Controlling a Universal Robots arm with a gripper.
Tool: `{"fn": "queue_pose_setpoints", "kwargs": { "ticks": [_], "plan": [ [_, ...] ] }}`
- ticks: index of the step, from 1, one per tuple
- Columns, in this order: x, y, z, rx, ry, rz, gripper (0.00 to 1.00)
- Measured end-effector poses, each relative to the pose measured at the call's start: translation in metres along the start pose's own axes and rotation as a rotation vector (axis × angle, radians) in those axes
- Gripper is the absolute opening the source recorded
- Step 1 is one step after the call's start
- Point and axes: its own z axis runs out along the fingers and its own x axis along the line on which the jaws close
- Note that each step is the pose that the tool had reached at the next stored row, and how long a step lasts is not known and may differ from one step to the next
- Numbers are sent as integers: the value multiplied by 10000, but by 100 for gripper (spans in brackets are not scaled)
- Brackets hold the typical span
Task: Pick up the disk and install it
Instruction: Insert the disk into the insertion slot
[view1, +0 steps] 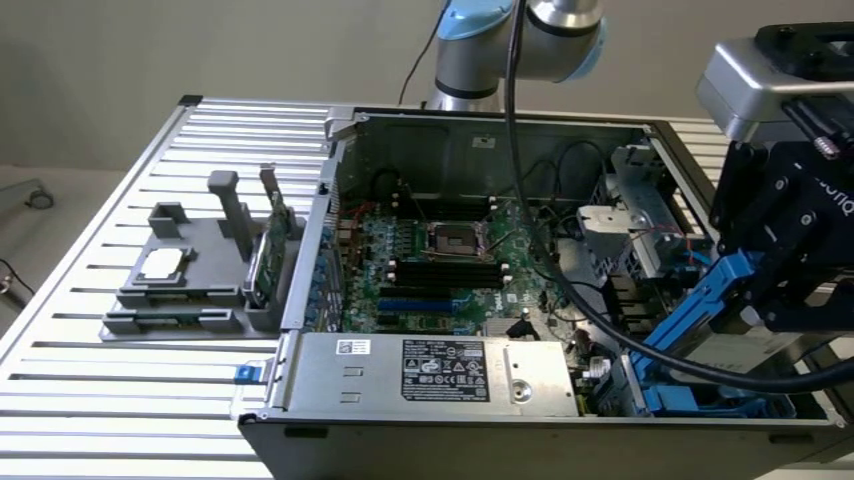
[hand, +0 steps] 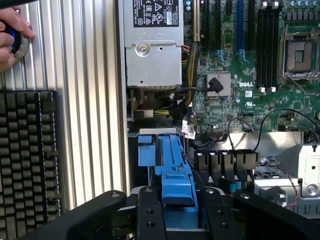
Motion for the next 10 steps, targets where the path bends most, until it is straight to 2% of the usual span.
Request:
{"fn": "queue_pose_setpoints", "kwargs": {
  "ticks": [10],
  "plan": [
    [4,27,105,12,-1,-1,33]
  ]
}}
